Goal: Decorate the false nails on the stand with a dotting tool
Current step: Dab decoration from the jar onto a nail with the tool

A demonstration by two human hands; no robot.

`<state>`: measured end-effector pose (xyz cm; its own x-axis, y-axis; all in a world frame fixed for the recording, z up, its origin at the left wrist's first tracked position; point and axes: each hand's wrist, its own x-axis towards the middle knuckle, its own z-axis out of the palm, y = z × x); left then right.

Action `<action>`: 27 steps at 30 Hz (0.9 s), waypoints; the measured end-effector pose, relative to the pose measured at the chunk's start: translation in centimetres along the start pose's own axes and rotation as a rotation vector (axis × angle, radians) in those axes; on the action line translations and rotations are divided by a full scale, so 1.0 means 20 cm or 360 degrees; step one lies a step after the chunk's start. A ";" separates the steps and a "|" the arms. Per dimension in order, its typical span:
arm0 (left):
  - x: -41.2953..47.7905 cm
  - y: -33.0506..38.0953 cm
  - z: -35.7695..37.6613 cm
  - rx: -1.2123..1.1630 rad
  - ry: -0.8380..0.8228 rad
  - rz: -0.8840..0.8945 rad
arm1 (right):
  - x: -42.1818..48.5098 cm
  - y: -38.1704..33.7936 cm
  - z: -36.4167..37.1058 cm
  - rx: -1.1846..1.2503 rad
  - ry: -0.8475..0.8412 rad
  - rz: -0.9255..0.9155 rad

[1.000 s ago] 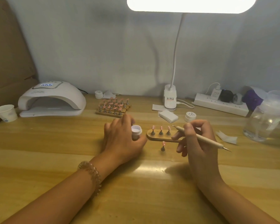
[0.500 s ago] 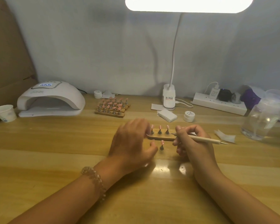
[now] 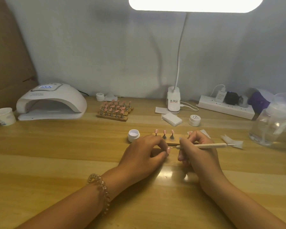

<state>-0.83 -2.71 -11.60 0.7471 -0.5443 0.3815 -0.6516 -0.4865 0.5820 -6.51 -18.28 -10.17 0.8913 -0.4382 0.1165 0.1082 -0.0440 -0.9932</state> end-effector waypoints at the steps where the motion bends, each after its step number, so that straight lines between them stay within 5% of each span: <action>1: 0.00 0.00 0.00 -0.0007 0.0000 0.0010 | 0.00 0.00 0.00 -0.0013 -0.0001 -0.0007; 27: 0.00 -0.01 -0.01 0.0076 -0.0023 0.0085 | 0.00 0.00 0.00 -0.0169 -0.0031 -0.0029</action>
<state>-0.71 -2.56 -11.61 0.7095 -0.5800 0.4003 -0.6961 -0.4887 0.5259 -6.51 -18.22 -10.24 0.8980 -0.4192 0.1336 0.0781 -0.1469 -0.9861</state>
